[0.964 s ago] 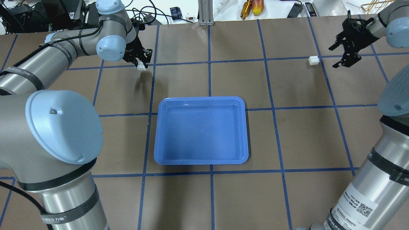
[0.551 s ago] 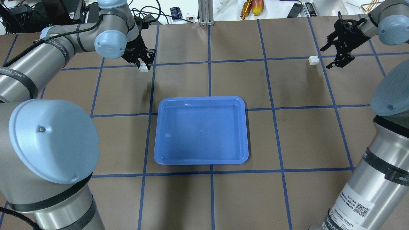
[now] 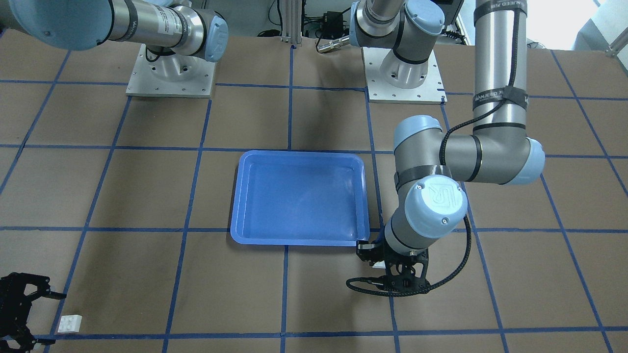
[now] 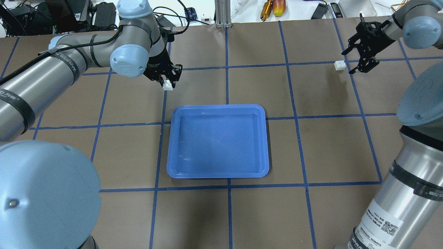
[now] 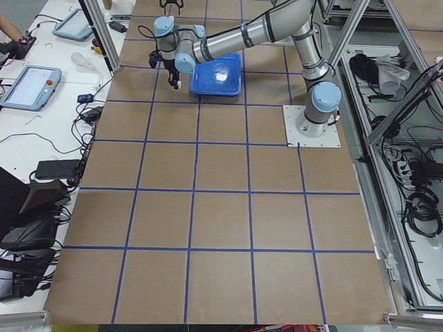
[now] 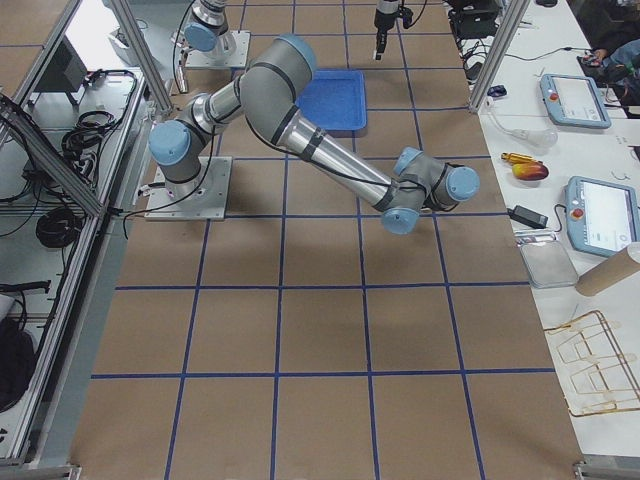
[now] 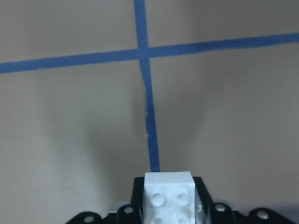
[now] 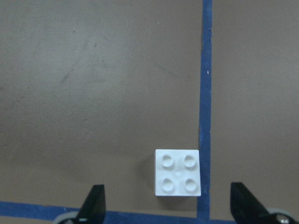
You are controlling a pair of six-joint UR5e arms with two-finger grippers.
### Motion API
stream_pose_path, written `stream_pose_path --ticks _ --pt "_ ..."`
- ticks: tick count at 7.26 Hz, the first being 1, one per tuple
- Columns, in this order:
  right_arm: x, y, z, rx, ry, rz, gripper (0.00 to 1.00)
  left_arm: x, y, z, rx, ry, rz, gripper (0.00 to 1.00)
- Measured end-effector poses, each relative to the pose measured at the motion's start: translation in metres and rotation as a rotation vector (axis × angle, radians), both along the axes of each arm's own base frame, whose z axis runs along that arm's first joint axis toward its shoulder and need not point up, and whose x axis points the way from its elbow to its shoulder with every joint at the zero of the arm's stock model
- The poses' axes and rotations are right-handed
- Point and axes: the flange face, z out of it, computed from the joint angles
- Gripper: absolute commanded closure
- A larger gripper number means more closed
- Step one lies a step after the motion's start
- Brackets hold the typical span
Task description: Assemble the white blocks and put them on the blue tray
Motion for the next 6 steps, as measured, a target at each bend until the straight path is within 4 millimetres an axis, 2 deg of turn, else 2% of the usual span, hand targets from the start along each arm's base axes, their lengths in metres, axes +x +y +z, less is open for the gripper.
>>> stream_pose_path --ticks 2,4,6 --pt "0.000 -0.002 -0.010 0.012 -0.005 -0.006 0.07 -0.039 0.045 0.011 0.006 -0.003 0.018 0.86" --pt "0.002 -0.004 -0.012 0.029 -0.007 -0.031 0.15 -0.066 0.090 0.008 0.031 -0.012 0.036 0.87" --pt "0.003 -0.004 -0.012 0.037 -0.008 -0.042 0.34 -0.099 0.128 -0.013 0.018 -0.014 0.097 0.87"
